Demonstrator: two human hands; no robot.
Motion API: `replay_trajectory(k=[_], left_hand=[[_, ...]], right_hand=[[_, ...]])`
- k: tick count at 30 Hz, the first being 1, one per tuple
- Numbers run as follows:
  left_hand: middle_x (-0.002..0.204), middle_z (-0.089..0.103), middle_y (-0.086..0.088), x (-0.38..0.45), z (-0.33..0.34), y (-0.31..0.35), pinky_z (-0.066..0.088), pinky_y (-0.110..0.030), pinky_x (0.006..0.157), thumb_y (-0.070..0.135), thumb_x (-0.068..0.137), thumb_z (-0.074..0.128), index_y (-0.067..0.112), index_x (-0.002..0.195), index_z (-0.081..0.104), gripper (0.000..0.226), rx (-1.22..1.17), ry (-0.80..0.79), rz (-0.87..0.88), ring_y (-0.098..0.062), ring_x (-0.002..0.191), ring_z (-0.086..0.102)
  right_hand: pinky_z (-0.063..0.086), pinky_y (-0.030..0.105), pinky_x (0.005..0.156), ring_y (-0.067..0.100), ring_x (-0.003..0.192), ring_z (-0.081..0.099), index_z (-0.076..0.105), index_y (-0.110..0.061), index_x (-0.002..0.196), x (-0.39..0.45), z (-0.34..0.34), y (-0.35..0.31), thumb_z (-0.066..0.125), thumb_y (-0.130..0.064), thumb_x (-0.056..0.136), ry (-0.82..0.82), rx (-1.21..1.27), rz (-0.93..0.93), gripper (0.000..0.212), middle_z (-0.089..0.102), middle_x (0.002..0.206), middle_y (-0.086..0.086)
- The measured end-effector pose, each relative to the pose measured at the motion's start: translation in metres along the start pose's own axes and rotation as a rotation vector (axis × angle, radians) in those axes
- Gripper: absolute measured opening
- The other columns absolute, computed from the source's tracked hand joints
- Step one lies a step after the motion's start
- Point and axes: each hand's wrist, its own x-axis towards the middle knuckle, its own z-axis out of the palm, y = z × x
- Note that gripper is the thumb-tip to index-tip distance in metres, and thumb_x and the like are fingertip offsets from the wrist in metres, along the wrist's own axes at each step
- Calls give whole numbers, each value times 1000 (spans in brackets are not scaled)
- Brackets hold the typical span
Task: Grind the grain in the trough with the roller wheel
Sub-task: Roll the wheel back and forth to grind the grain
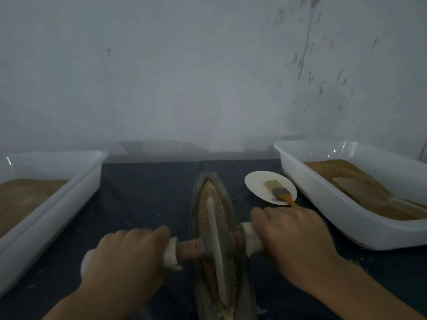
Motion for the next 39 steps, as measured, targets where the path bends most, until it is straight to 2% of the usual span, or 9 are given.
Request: replay_trajectory(k=[4,7,14,17,20,23,29,31,39], left_hand=[[77,51,12,12,4,0,31,-29,58,56,80,47,35,80,33,25,10,-19,-20,-7,69,51],[82,56,10,52,12,1,34,-29,61,47,84,52,34,82,35,22,33,53,-52,-13,75,58],[89,61,6,95,-2,10,36,-32,63,36,85,59,29,85,38,21,148,123,-9,-17,78,60],[87,56,10,60,-8,11,34,-30,64,44,86,54,32,83,33,24,112,64,32,-14,74,53],[82,50,16,20,-14,5,33,-28,66,55,84,51,36,77,31,28,-22,-79,41,-5,73,49],[74,41,17,4,-14,2,30,-28,65,61,81,47,44,75,30,25,-31,-140,10,-4,72,44],[74,49,10,51,16,-1,33,-29,60,55,80,52,34,80,37,25,16,49,-72,-12,69,53],[78,54,10,77,22,-1,34,-29,60,49,82,54,33,83,45,18,7,96,-98,-15,71,55],[79,53,10,64,10,2,34,-30,62,47,83,51,34,82,37,19,32,71,1,-13,73,54]], right_hand=[[43,30,42,18,49,56,53,-21,75,22,20,6,83,-23,58,-97,8,5,35,59,61,-2],[29,28,50,19,65,54,37,-28,85,58,53,22,65,-32,82,-179,-27,89,28,63,80,-2],[37,29,54,13,59,45,47,-24,91,61,78,30,59,-36,87,-145,46,223,18,53,70,-7],[50,32,65,13,67,57,40,-30,84,34,51,22,64,-37,82,-237,111,177,25,60,76,-6],[33,24,38,9,43,49,35,-31,67,8,16,8,87,-30,43,-169,62,76,56,48,52,-8],[26,24,33,11,33,43,50,-24,59,-1,2,2,89,-21,29,-46,-4,12,49,46,44,-5],[34,28,46,19,63,60,49,-24,88,47,40,12,71,-25,76,-155,-91,81,25,63,74,-1],[25,28,46,20,69,62,49,-23,94,69,55,20,68,-28,81,-132,-114,129,24,65,80,-1],[44,31,65,16,72,59,47,-25,94,45,41,16,63,-31,86,-229,50,145,19,64,84,-3]])
